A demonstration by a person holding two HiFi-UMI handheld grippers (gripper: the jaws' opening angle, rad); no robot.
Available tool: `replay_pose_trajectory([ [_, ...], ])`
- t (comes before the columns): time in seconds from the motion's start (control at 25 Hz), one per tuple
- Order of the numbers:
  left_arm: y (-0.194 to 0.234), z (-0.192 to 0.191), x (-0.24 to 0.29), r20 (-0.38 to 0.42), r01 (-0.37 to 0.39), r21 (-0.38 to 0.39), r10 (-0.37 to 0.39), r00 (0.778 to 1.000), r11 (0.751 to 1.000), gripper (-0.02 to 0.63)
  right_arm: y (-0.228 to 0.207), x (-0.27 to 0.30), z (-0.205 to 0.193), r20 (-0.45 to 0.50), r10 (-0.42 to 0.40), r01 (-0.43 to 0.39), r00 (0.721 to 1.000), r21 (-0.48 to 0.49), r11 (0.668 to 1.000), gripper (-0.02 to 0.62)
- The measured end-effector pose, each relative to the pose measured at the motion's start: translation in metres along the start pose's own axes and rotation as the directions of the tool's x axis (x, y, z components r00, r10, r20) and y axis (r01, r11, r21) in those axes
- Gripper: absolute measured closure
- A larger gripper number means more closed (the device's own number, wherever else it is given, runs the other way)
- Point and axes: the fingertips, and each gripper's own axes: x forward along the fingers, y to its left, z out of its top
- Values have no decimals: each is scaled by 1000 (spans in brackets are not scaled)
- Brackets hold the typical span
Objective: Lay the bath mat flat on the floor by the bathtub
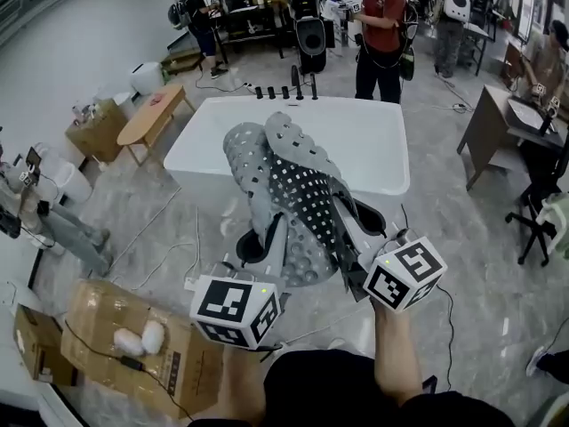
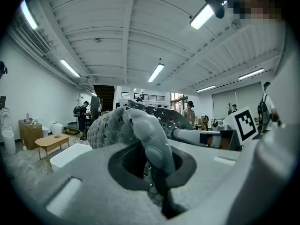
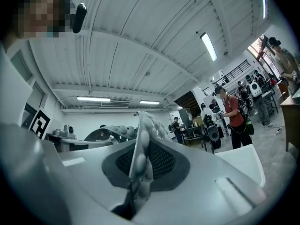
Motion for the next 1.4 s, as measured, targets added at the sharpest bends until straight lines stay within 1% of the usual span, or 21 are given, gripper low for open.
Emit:
replay_pose_trajectory([
  [0.24,-4,-2,-6,3,-20,0,20,1000,1000,588,3,-5,-2,3,23,-23,1000,-2,1000,575],
  [0.44,6,3,-20,7,-42,10,42,999,999,588,15,1,-2,7,39,-39,999,2,999,575],
  [0.76,-7,8,-19,11,-70,31,70,998,997,588,8,-9,8,32,68,-68,997,7,998,575],
  [0.92,-5,10,-20,9,-78,38,78,997,996,588,9,-6,7,36,77,-77,996,9,997,574],
  [1.08,-1,12,-14,-1,-73,47,73,997,996,588,5,-1,9,39,74,-75,997,19,997,574],
  [1.4,22,0,-2,2,-44,51,44,999,998,586,-4,19,-7,45,45,-46,998,19,999,575],
])
